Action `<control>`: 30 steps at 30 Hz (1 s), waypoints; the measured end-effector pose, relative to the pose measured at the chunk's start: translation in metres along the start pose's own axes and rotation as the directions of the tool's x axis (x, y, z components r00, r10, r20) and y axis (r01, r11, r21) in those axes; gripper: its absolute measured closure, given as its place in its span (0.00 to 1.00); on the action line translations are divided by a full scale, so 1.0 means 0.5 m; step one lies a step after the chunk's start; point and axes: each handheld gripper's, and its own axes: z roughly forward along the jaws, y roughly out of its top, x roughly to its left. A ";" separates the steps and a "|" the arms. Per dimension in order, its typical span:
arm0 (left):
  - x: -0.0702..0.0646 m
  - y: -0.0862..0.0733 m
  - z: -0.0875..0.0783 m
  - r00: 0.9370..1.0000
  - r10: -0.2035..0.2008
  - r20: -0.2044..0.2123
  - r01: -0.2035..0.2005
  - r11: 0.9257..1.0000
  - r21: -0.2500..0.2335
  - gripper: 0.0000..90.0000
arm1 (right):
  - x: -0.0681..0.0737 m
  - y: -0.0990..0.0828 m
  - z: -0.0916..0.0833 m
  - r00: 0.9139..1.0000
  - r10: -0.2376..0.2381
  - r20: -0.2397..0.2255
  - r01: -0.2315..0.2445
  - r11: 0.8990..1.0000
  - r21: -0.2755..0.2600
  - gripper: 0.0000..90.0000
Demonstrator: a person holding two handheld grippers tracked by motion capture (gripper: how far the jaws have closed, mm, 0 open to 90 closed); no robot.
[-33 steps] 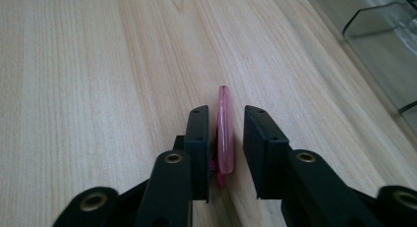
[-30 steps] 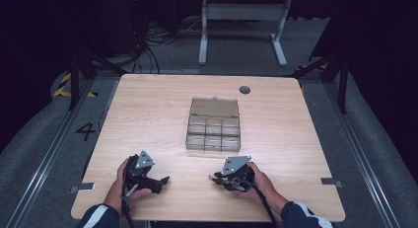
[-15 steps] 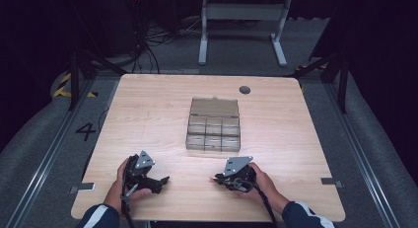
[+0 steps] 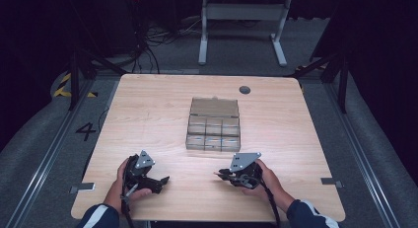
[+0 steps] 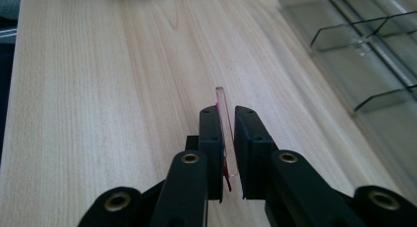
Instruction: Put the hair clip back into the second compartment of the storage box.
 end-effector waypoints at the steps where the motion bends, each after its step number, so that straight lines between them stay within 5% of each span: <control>1: 0.000 0.000 0.000 1.000 0.000 0.000 0.000 1.000 0.000 0.01 | -0.001 0.000 -0.001 1.000 0.001 0.003 -0.001 1.000 -0.001 0.92; 30: 0.001 0.001 0.001 1.000 0.006 0.003 -0.006 1.000 -0.001 0.01 | -0.078 0.029 -0.095 0.991 0.063 0.115 -0.050 0.993 -0.107 0.92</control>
